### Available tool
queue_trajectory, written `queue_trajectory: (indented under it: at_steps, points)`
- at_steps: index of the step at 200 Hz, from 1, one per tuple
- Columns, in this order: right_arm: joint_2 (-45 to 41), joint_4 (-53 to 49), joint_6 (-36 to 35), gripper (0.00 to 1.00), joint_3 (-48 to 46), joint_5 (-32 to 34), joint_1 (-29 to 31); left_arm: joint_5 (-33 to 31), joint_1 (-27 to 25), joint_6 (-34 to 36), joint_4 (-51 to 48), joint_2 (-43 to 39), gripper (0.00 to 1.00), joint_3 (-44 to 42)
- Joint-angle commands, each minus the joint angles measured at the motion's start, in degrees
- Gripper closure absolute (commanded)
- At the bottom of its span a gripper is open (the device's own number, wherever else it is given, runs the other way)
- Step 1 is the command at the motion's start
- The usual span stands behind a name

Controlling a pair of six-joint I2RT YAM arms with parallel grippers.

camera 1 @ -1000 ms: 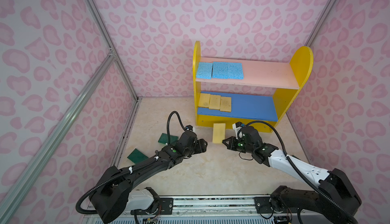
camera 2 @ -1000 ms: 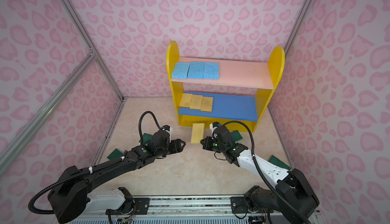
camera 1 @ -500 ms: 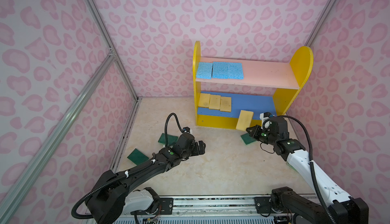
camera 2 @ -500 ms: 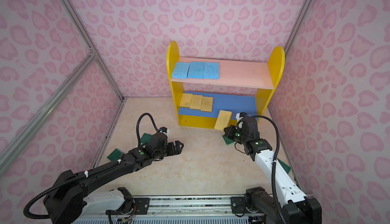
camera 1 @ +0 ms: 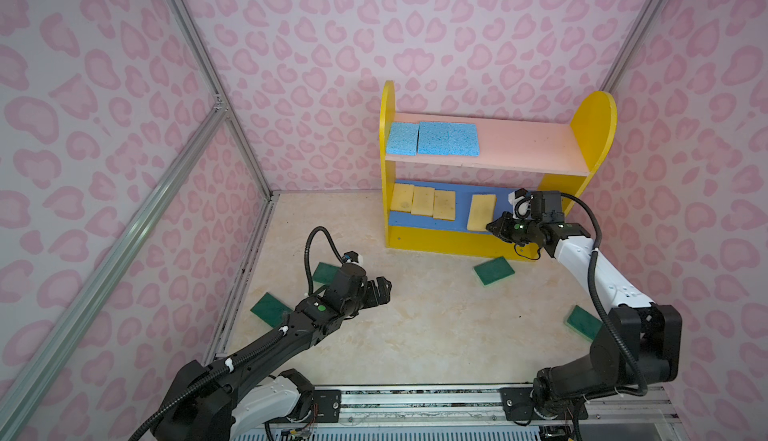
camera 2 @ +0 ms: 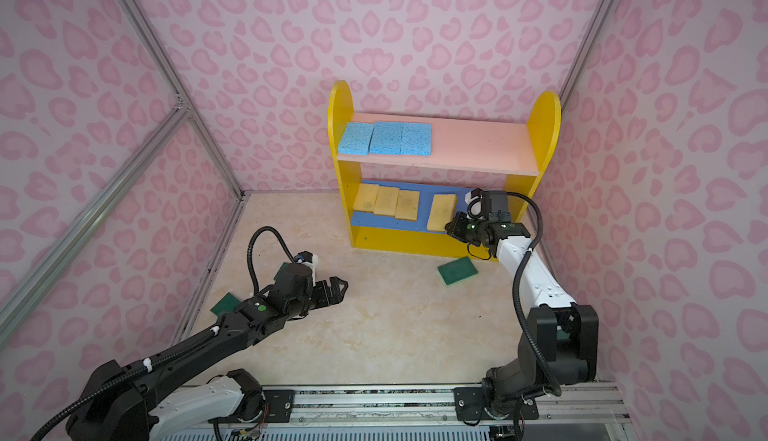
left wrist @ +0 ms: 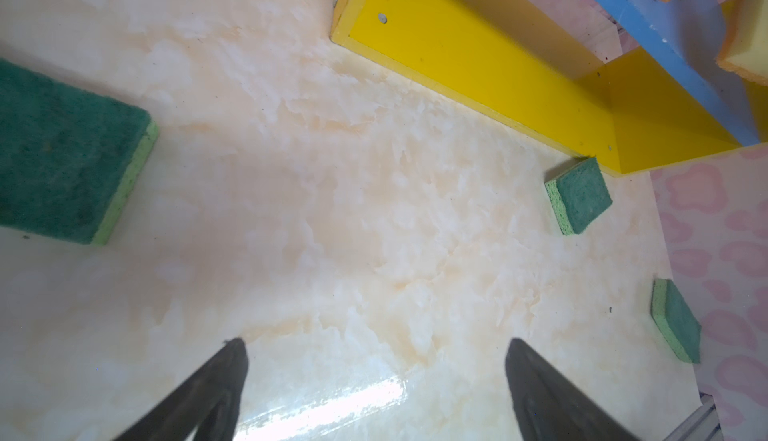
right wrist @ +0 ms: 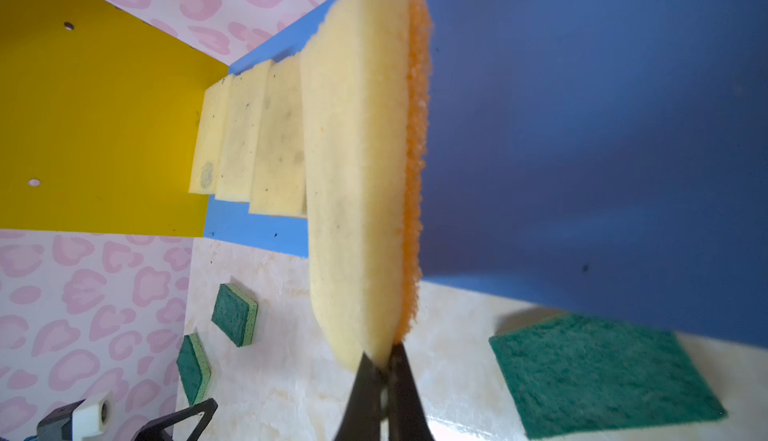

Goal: Place and organize the cleaning sponges onto the shelf
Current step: 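Carry the yellow sponge with the right gripper onto the blue lower shelf, then set the yellow sponge upright beside the other three and open the right gripper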

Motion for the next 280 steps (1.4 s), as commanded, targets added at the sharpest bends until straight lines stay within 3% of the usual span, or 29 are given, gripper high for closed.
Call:
queue_trajectory:
  at_steps: [1,65,127,185,280]
  points:
    - [4.1,-3.9,-3.6,0.98,4.4,-3.2,-0.2,1.8,1.0,0.9,-1.5,-1.1,0.02,-0.8]
    - [17.3,-12.0,-8.0,0.95,19.2,-5.4,-0.8,4.5,5.9,2.0,-2.1,-1.9,0.02,-1.5]
    - [24.5,-16.6,-11.7,0.95,25.2,-10.2,-1.3,4.8,8.9,3.1,-2.8,-0.8,0.01,-0.5]
    - [24.8,-16.9,-12.2,0.92,25.4,-12.4,-1.2,4.3,9.4,3.2,-3.3,-0.3,0.01,0.4]
    - [20.9,-14.7,-9.0,0.89,21.6,-8.3,-1.1,4.4,9.6,2.8,-3.3,-1.2,0.01,-0.3]
